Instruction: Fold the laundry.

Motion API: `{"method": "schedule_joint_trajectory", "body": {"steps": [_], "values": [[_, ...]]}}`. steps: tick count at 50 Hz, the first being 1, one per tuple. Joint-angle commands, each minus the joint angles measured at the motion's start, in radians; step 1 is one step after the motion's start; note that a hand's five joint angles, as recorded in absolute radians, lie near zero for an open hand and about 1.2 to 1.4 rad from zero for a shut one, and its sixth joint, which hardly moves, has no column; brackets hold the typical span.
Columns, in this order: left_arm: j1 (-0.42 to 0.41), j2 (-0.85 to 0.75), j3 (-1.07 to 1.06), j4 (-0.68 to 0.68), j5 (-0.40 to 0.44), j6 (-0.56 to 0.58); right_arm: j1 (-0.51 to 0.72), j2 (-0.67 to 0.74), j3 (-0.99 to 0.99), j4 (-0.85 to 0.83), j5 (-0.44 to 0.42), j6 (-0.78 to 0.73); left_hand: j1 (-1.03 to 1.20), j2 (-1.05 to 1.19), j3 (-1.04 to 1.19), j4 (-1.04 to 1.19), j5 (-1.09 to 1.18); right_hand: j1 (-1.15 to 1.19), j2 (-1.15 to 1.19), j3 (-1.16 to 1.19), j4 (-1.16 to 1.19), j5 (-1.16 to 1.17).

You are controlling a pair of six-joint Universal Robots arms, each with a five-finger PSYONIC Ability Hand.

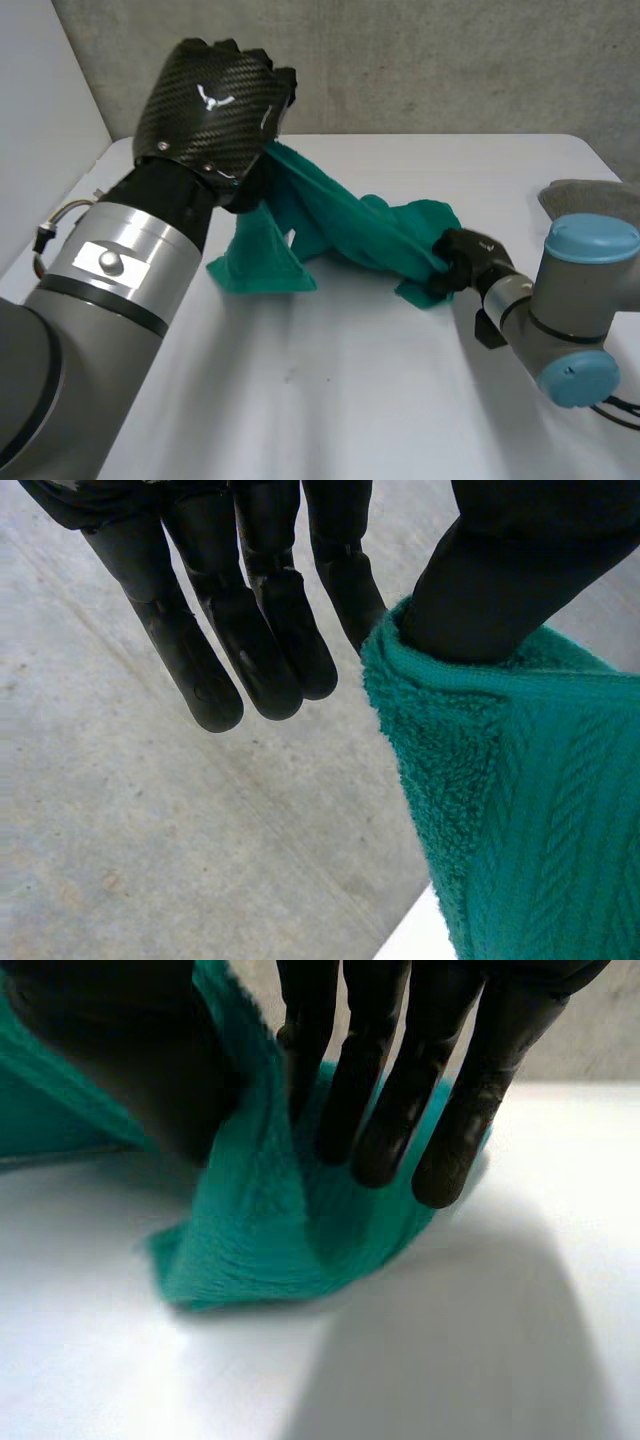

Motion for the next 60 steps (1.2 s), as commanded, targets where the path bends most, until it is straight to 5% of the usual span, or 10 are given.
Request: {"method": "schedule_joint_trajectory", "body": {"steps": [1,6,11,18,22,29,35,41,46,60], "values": [[0.038,0.051,-0.012,0.000,-0.011,-0.020,-0.023,-0.089,-0.031,-0.012,-0.022,-0.146,0.251,0.201,0.207,0.195,0.249,0.422,0.246,0.256,0.251,0.273],[0.100,0.051,-0.028,-0.011,-0.008,-0.016,-0.065,-0.250,-0.047,0.079,-0.103,-0.435,0.251,0.201,0.207,0.195,0.249,0.422,0.246,0.256,0.251,0.273],[0.198,0.037,-0.060,-0.084,0.000,-0.014,-0.082,-0.398,-0.187,0.501,-0.172,-0.896,0.251,0.201,0.207,0.195,0.249,0.422,0.246,0.256,0.251,0.273],[0.221,-0.066,-0.065,-0.187,0.020,-0.008,-0.080,-0.420,-0.318,0.863,-0.137,-1.093,0.251,0.201,0.207,0.195,0.249,0.422,0.246,0.256,0.251,0.273],[0.229,-0.168,-0.048,-0.199,0.040,-0.010,-0.077,-0.376,-0.335,0.923,-0.119,-1.151,0.251,0.201,0.207,0.195,0.249,0.422,0.246,0.256,0.251,0.273],[0.273,-0.397,0.061,-0.195,0.095,-0.008,-0.056,-0.210,-0.399,0.894,-0.080,-1.187,0.251,0.201,0.207,0.195,0.249,0.422,0.246,0.256,0.251,0.273],[0.294,-0.558,0.297,-0.111,0.098,0.009,-0.011,-0.075,-0.594,0.610,0.028,-1.187,0.251,0.201,0.207,0.195,0.249,0.422,0.246,0.256,0.251,0.273],[0.348,-0.525,0.403,0.242,0.104,0.093,-0.008,-0.064,-0.740,0.170,0.015,-1.188,0.251,0.201,0.207,0.195,0.249,0.422,0.246,0.256,0.251,0.273],[0.353,-0.379,0.386,0.570,0.139,0.105,0.000,-0.089,-0.751,-0.038,-0.028,-1.176,0.251,0.201,0.207,0.195,0.249,0.422,0.246,0.256,0.251,0.273],[0.365,-0.316,0.141,0.377,0.153,0.111,0.027,-0.104,-0.593,0.166,-0.034,-1.150,0.251,0.201,0.207,0.195,0.249,0.422,0.246,0.256,0.251,0.273]]}}
